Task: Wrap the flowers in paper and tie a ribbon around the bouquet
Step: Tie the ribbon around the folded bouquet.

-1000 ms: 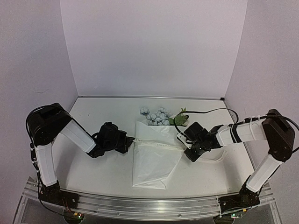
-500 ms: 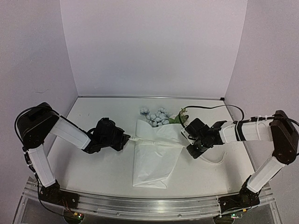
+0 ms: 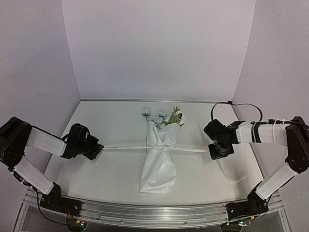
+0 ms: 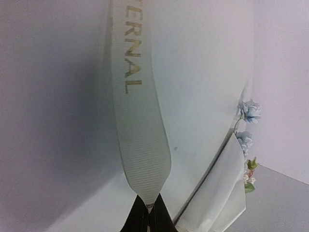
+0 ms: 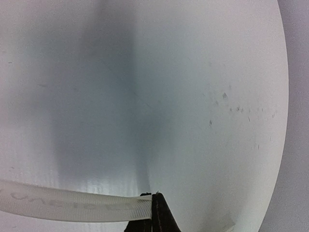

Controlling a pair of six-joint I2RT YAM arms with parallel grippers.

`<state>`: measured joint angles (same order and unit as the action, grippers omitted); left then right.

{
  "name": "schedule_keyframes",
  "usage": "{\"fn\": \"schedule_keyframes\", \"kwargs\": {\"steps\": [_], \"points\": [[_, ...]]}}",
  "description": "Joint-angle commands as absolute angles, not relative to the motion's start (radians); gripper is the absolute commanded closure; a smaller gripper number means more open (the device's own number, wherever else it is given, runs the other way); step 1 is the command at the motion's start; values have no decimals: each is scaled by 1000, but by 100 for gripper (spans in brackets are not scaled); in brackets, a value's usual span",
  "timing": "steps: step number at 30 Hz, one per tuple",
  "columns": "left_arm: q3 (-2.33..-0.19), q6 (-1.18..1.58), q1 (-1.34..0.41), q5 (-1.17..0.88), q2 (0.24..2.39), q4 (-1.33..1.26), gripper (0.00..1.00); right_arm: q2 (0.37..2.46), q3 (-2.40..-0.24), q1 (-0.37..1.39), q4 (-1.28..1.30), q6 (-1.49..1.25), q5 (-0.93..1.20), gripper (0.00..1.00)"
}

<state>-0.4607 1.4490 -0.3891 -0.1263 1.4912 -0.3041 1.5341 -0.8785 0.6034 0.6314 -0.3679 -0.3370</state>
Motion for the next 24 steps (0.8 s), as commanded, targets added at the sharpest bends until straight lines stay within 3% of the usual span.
{"fn": "schedule_keyframes", "kwargs": {"steps": [1,24], "points": [[-369,1291,-199,-215,1400,-206,100,1412,-795,482,723,-531,-352,100],[-382,1159,159,-431,1422,-185,100,1159,-603,277,764,-667,-298,100]]}}
